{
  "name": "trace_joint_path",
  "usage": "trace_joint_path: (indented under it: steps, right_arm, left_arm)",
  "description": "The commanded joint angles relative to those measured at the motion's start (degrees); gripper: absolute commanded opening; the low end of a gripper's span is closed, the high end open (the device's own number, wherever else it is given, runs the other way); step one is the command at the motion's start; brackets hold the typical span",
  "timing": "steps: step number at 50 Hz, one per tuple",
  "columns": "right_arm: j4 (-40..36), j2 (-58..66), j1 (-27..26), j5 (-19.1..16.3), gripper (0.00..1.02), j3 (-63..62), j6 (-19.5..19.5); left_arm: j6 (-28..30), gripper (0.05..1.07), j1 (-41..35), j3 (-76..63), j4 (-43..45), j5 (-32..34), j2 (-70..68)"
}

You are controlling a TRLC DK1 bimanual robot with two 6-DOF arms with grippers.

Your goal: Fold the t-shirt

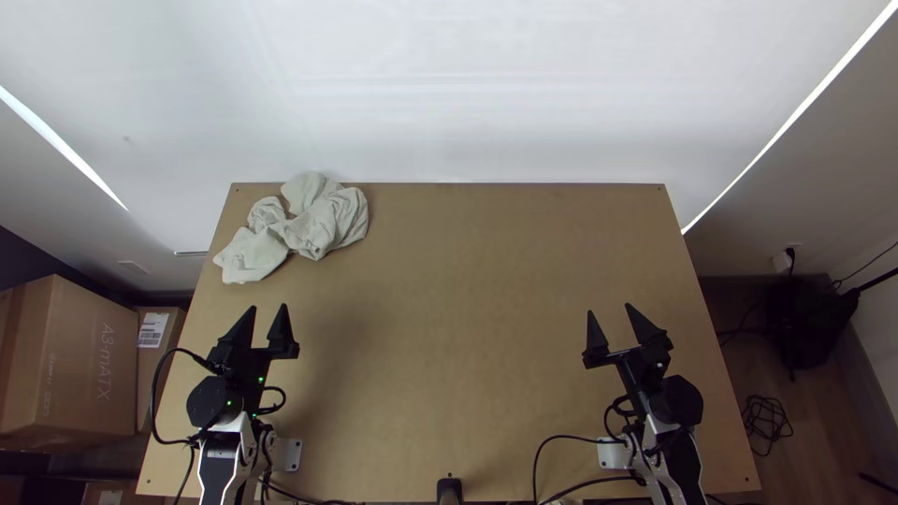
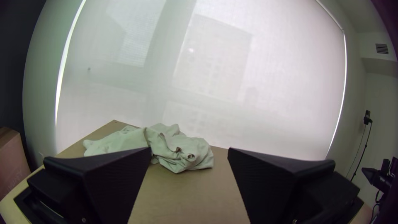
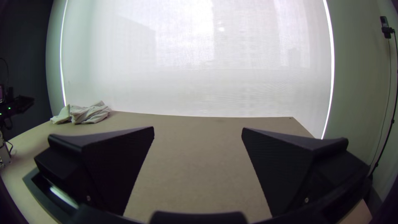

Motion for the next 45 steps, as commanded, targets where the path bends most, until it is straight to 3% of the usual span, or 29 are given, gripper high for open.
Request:
trace_joint_path:
  steps: [1,11,21,30,45]
  right_arm:
    - [-1.0,0.2,0.4,-0.7,0.98,-0.3,0.2]
    - [-1.0,0.2,0.4,-0.7,0.98,-0.3,0.2]
    - [-1.0,0.2,0.4,-0.7,0.98,-0.3,0.2]
    - [-1.0,0.2,0.4,-0.7,0.98,-0.3,0.2]
    - [-1.0,0.2,0.4,-0.7,0.98,-0.3,0.2]
  left_arm:
    - [0.3,1.02,-0.4,-1.9,0.7,1.2,-0.3]
    - [6.6,1.02,-1.5,2.3,3.8,1.2,-0.1]
    - [8.1,1.02,-5.8,7.4,3.9,0.7,4.0]
    - [7.6,1.02,-6.3,21.0,-4.0,0.5,22.1]
    - [7.8,1.02,-7.4,38.2,-18.5,0.5,39.2]
